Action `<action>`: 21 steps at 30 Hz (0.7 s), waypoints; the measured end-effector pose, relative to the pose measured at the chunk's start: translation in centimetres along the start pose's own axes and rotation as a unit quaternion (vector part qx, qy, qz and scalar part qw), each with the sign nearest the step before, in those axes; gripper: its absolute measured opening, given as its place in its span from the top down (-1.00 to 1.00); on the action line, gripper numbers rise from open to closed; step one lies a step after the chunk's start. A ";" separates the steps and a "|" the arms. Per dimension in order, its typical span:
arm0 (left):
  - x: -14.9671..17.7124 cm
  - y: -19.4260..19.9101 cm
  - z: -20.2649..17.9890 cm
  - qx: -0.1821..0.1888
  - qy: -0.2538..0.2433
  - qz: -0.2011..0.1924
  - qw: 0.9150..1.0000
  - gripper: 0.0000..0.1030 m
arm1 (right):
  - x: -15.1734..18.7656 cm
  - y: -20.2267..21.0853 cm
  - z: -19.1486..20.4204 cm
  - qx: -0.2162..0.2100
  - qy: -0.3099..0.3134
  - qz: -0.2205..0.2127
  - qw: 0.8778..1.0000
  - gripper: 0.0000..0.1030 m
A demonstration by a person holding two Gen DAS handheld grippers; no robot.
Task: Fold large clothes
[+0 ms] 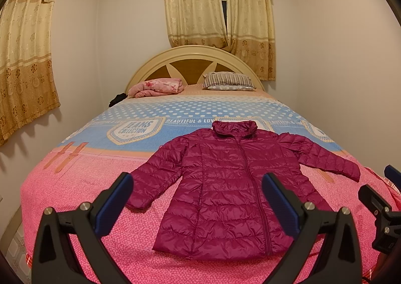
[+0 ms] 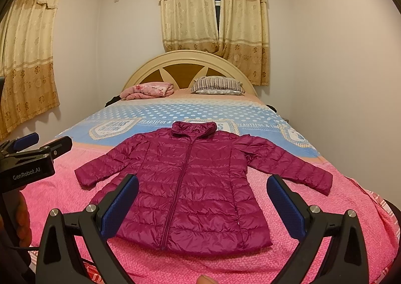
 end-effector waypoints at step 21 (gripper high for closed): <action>0.0 0.0 0.1 -0.001 0.000 -0.002 1.000 -1.00 | 0.0 0.1 0.6 -0.006 0.004 0.003 1.000 -0.98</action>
Point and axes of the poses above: each gripper's, at about its wrist camera, not at the fingertips, and y roughly against the way its jaws point, z to its left, x to its underside, the point moved 8 cm from there along -y, roughly the way its jaws point, and after that the axes turned 8 degrees about x, right-handed, at the moved point
